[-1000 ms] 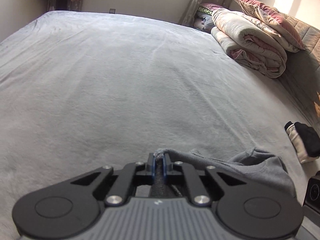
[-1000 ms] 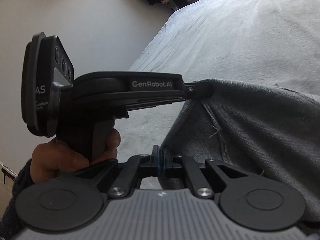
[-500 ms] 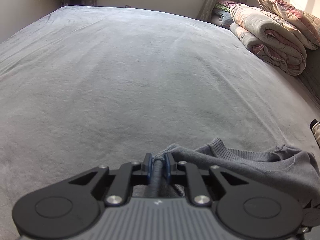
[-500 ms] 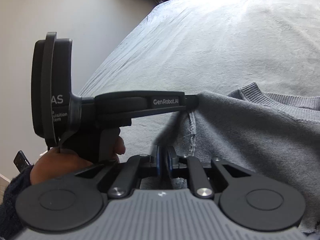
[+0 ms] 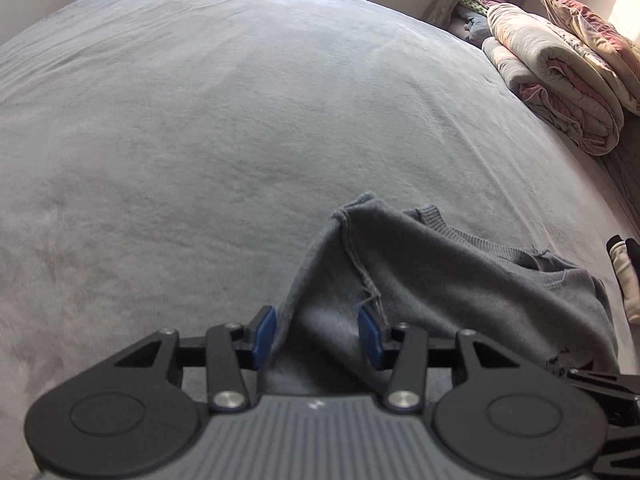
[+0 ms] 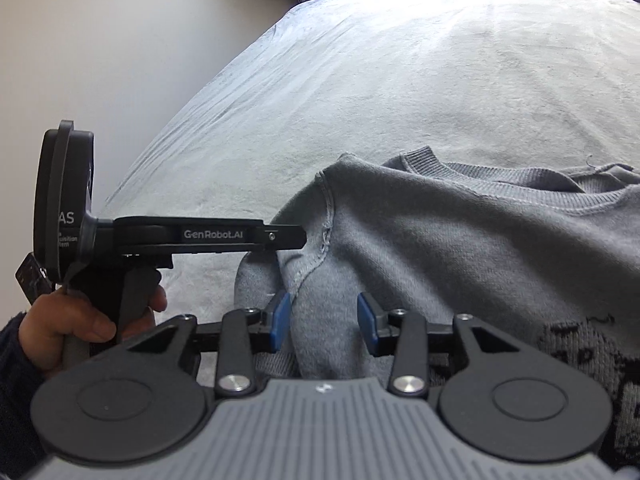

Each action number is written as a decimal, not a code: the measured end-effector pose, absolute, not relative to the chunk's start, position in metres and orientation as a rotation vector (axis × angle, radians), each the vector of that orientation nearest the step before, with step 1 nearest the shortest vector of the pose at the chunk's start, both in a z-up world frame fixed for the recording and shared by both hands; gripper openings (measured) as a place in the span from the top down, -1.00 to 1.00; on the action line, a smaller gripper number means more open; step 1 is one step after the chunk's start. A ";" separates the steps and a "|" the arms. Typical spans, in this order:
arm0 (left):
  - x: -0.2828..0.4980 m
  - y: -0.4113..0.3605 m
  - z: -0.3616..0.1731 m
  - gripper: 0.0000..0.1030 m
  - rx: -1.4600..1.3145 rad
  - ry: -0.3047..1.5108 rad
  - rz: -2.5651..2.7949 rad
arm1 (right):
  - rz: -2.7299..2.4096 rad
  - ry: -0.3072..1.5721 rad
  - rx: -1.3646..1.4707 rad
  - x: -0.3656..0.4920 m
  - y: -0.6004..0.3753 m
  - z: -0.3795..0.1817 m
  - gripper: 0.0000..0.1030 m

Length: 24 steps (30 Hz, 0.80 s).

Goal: Fold clothes

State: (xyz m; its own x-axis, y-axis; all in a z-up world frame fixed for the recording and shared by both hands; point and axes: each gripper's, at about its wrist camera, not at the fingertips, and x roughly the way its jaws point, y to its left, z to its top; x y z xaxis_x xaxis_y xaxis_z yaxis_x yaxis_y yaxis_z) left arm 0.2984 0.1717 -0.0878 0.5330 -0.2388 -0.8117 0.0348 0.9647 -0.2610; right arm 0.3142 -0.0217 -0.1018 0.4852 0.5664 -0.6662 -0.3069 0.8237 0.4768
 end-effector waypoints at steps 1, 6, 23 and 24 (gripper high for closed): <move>0.293 0.174 -0.088 0.09 -0.245 1.005 -0.159 | 0.543 0.922 0.306 0.309 -0.022 -0.100 0.19; 0.265 0.185 -0.088 0.09 -0.307 1.017 -0.132 | 0.555 0.922 0.274 0.286 -0.023 -0.095 0.19; 0.212 0.183 -0.104 0.14 -0.550 1.016 -0.172 | 0.593 1.007 0.053 0.156 0.002 -0.099 0.19; 0.207 0.179 -0.105 0.14 -0.551 1.021 -0.189 | 0.578 1.009 0.032 0.154 0.004 -0.103 0.19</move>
